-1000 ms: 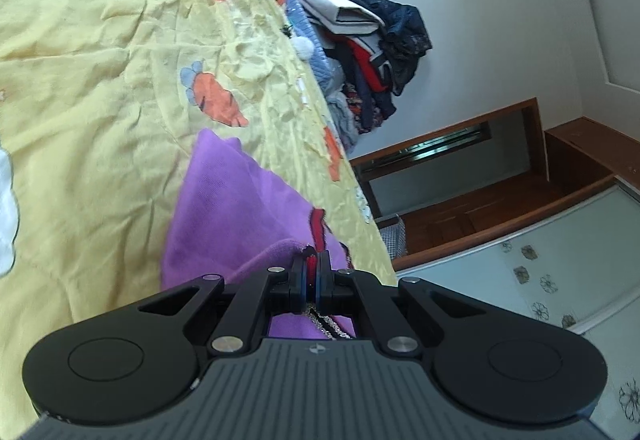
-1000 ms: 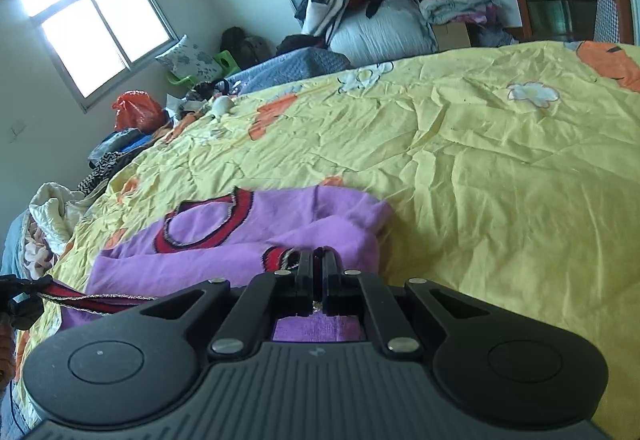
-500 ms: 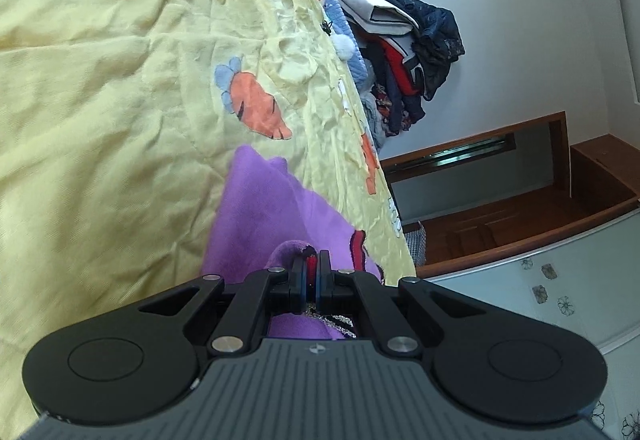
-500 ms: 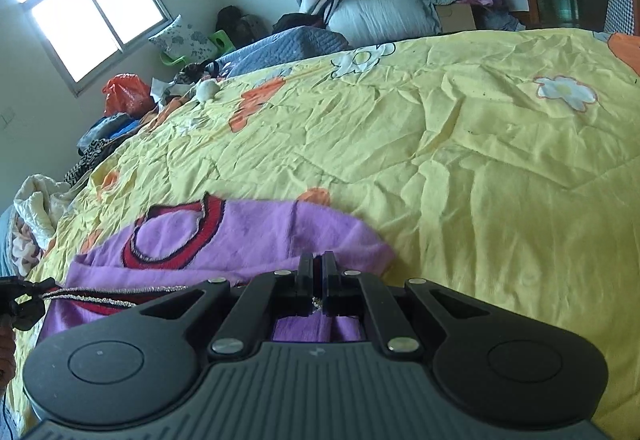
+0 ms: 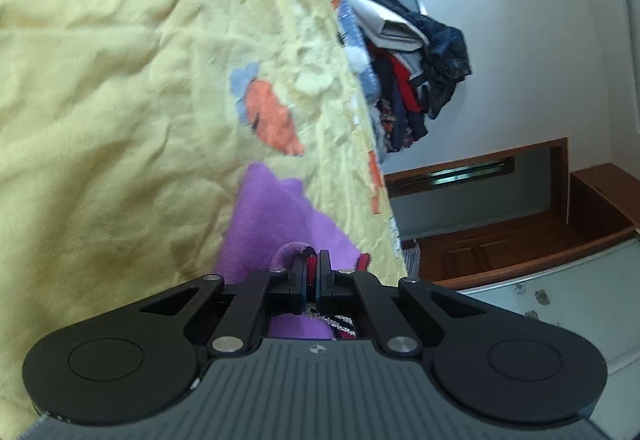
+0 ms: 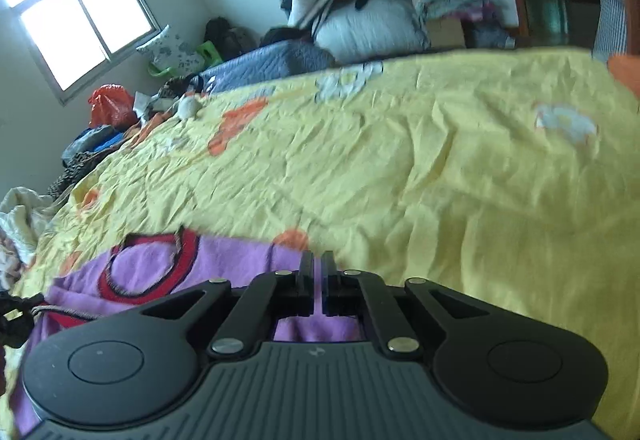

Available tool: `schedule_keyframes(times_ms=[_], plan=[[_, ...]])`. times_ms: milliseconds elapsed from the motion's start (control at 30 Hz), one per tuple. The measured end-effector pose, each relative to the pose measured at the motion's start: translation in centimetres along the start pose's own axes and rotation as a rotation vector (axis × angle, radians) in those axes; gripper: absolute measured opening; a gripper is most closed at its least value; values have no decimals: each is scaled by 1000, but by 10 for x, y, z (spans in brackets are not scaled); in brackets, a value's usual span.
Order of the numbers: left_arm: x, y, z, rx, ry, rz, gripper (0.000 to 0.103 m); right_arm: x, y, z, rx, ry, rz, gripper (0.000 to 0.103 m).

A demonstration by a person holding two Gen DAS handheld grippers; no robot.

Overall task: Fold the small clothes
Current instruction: 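Lift the red hem with both grippers and carry it toward the collar, then lay the hem over the collar and open both grippers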

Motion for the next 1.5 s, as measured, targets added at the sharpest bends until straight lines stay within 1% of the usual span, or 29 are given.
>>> schedule_keyframes(times_ms=[67, 133, 167, 200, 267, 300, 333, 367, 400, 433, 467, 500, 533, 567, 600, 633, 700, 833, 900, 967, 1067, 1200, 1233, 1300, 1367, 1400, 1433, 1467, 1500], plan=[[-3, 0, -2, -4, 1, 10, 4, -2, -1, 0, -27, 13, 19, 4], [-4, 1, -3, -9, 9, 5, 4, -13, -5, 10, -8, 3, 103, 5], [-3, 1, -3, -12, 13, -10, 4, -19, -8, 13, -8, 17, 151, 5], [-1, 1, -2, -15, 21, -28, 4, -26, -11, 15, -12, 21, 194, 9], [2, 1, -2, -18, 25, -42, 4, -36, -16, 15, -17, 20, 265, 32], [3, 1, -1, -17, 25, -46, 4, -41, -17, 14, -12, 25, 295, 67], [3, 1, -1, -15, 25, -46, 4, -46, -18, 13, 1, 29, 322, 93], [4, 1, -1, -13, 26, -43, 4, -52, -18, 12, 25, 36, 358, 93], [4, 1, 0, -13, 28, -42, 4, -56, -19, 11, 21, 48, 385, 92], [4, 0, -1, -15, 31, -44, 4, -59, -20, 7, 1, 55, 397, 85], [4, 0, -1, -16, 33, -46, 4, -61, -22, 4, -18, 54, 409, 73], [4, 0, -1, -18, 33, -47, 4, -64, -25, 0, -47, 52, 426, 39], [3, 0, -1, -19, 34, -46, 4, -63, -28, -5, -74, 30, 433, 18], [3, 0, -2, -21, 34, -46, 4, -63, -30, -10, -88, -2, 446, 15], [2, 1, -3, -22, 33, -47, 4, -64, -32, -11, -93, -1, 458, 9], [2, 1, -3, -22, 33, -48, 4, -66, -33, -10, -97, 14, 459, 7], [4, 1, -2, -15, 30, -53, 4, -71, -32, -2, -59, 15, 478, 5], [24, 5, 7, 26, -12, -96, 4, -85, -18, 22, 44, 22, 493, 5], [34, 8, 9, 38, -29, -99, 3, -87, -8, 31, 74, 30, 480, 5], [37, 10, 5, 40, -10, -123, 3, -83, 0, 30, 91, 3, 469, 5], [29, 14, -2, 41, 3, -103, 3, -68, 5, 18, 80, -29, 416, 4], [0, 18, -11, 39, 56, -61, 3, -45, -6, -12, 28, -95, 390, 4], [-6, 19, -13, 39, 61, -50, 3, -38, -9, -19, 13, -112, 372, 4], [-10, 19, -16, 22, 41, -26, 4, -30, -15, -31, -27, -128, 347, 6], [-14, 23, -12, 21, 43, 23, 9, -29, -12, -29, -14, -146, 332, 13], [-11, 25, -7, 28, 43, 34, 10, -31, -9, -21, 13, -180, 330, 26], [-5, 27, 1, 50, 64, 6, 26, -36, -6, -9, 48, -214, 341, 47], [3, 29, 12, 80, 103, -54, 54, -44, -6, 2, 76, -223, 366, 59], [15, 28, 23, 108, 137, -124, 67, -56, -6, 16, 111, -217, 399, 77]])
Point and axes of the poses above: each gripper's, at about its wrist camera, not at the fingertips, and z roughly against the way its jaws point, x to its right, y to its top, the point moved 9 cm from there along -z, roughly the way its jaws point, and after that the axes turned 5 degrees about -y, right-handed, at the moved point
